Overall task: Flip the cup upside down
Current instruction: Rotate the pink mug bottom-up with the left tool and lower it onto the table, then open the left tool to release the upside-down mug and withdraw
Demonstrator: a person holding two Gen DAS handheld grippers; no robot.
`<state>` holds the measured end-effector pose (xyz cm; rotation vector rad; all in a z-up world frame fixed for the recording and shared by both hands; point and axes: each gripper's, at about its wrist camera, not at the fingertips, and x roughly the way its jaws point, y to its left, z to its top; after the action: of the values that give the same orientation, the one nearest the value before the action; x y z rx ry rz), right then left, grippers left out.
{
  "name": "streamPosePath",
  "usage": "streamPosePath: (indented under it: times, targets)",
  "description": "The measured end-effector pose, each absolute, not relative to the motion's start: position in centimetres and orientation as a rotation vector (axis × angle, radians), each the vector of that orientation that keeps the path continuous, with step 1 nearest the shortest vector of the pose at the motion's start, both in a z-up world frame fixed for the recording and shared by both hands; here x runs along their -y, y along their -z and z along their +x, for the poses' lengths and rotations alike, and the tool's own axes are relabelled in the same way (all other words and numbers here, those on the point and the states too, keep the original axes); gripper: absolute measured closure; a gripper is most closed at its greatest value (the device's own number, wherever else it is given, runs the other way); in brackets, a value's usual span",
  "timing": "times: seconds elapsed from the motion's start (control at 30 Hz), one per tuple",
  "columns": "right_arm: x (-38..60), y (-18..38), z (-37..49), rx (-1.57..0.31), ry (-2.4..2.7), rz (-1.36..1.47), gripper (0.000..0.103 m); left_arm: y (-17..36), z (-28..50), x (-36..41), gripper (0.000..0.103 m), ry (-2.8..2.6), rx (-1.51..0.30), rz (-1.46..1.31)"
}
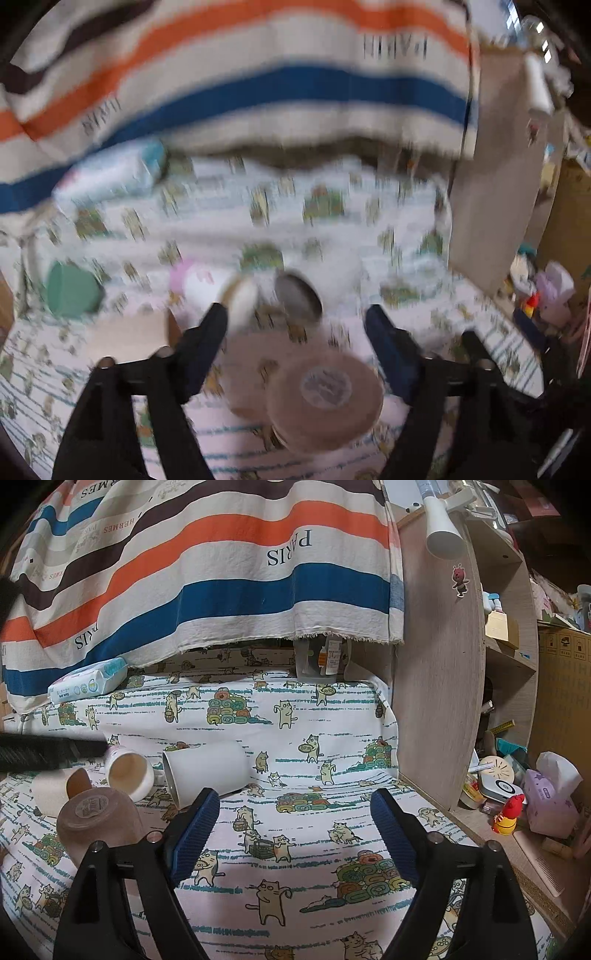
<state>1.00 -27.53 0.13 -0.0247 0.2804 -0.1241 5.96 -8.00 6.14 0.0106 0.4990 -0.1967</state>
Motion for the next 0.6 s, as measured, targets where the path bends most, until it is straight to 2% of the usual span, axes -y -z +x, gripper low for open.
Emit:
streamPosePath:
  times: [0.2,0.3,0.37,0.6]
  targets:
    - [27.4,0.0,1.1,-0.281,0.109,-0.029,0.017,-8.3,1.5,5.6,0.000,0.145,-0.230,0.058]
    - [27.3,-0.1,1.0,-0.281,0.097,-0.029,0.011,-8.2,0.0,4.4,0.000,0.121,-0.166,0.069]
    - [27.1,-0.1,0.9,-0.277,0.075,-0.031,0.000,-8.0,-0.6,3.4,0.000,0.140,-0.163,0.057]
    - [26.5,-0.1,0.5,-0.284,0.022,-0.047,0.000,-6.1,-2.5,1.1,0.000,0.129,-0.162,0.046]
